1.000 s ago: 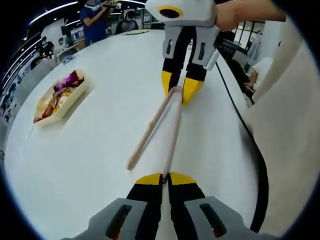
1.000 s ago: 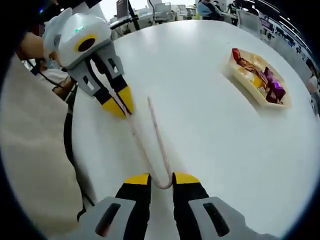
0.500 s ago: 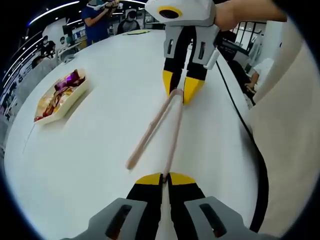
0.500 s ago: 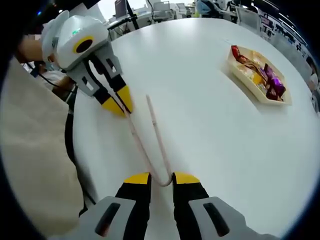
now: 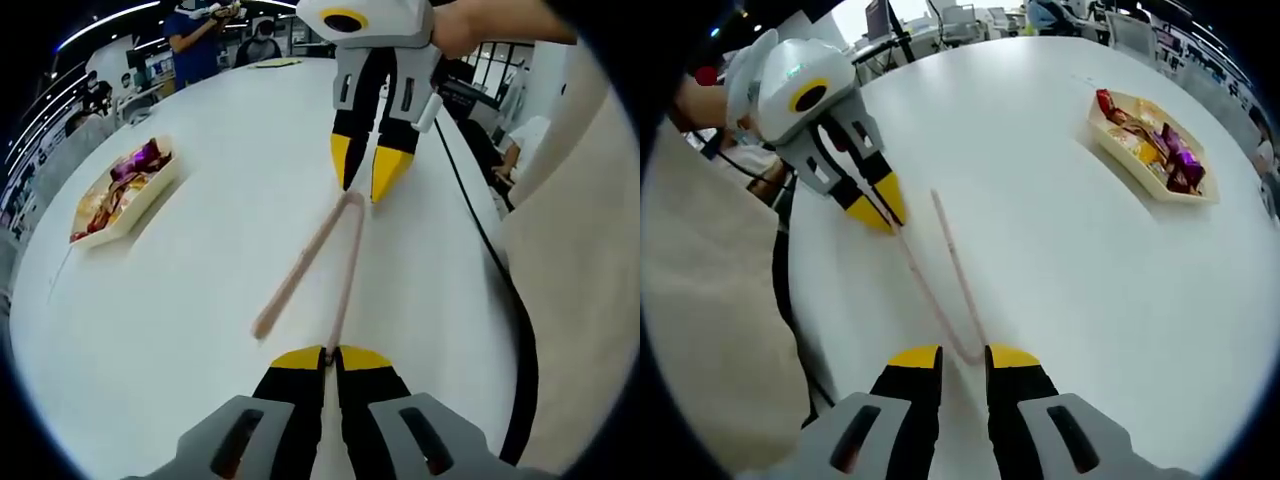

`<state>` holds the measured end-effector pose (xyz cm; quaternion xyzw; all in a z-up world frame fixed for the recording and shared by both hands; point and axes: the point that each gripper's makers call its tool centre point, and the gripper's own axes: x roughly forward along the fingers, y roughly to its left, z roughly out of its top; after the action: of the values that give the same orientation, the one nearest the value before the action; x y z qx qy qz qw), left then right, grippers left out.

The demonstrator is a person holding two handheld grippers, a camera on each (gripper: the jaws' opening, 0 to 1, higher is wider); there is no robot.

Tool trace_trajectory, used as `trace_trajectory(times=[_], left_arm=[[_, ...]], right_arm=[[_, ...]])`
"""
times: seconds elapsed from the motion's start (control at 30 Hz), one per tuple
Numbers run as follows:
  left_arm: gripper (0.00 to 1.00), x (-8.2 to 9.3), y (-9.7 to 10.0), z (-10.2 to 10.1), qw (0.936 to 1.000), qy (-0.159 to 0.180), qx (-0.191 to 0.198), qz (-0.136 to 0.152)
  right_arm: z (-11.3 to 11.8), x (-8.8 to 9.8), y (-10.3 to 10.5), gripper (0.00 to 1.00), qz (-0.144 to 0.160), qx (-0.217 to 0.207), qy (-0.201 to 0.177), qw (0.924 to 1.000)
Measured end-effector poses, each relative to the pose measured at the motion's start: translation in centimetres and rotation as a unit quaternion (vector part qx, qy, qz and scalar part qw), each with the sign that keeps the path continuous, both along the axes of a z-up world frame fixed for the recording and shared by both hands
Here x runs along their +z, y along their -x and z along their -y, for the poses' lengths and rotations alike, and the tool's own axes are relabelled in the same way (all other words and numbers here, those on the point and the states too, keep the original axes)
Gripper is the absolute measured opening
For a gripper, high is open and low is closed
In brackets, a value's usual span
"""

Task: Place the target food into the container with the food tongs after gripping and lifting it, then release it inside without dropping or visibly crushing the food.

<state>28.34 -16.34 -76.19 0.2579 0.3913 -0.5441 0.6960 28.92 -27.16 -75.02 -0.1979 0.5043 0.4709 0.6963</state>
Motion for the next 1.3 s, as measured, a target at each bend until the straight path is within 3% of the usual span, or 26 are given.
trace_trajectory(times=[0.47,0.77,1.0,1.2,1.3], left_arm=[[0.04,0.0,0.0,-0.2,0.9999,0.002,0.013,0.000],[0.10,0.0,0.3,-0.8,0.9999,0.002,0.015,0.002],[0.21,0.2,0.1,-0.9,0.9996,0.008,0.024,0.011],[0.27,1.0,-0.1,-1.3,0.9989,0.017,0.039,0.021],[0.28,2.5,-0.3,-1.5,0.9972,0.033,0.062,0.028]], right_arm=[[0.4,0.2,0.6,0.18,-0.005,-0.020,-0.010,0.9997],[0.3,0.3,1.1,0.19,-0.007,-0.031,-0.017,0.9994],[0.5,0.6,0.9,0.22,-0.004,-0.044,-0.025,0.9987],[0.8,1.1,0.8,0.29,0.000,-0.065,-0.038,0.9971],[1.1,1.7,0.8,0.29,-0.003,-0.087,-0.050,0.9949]])
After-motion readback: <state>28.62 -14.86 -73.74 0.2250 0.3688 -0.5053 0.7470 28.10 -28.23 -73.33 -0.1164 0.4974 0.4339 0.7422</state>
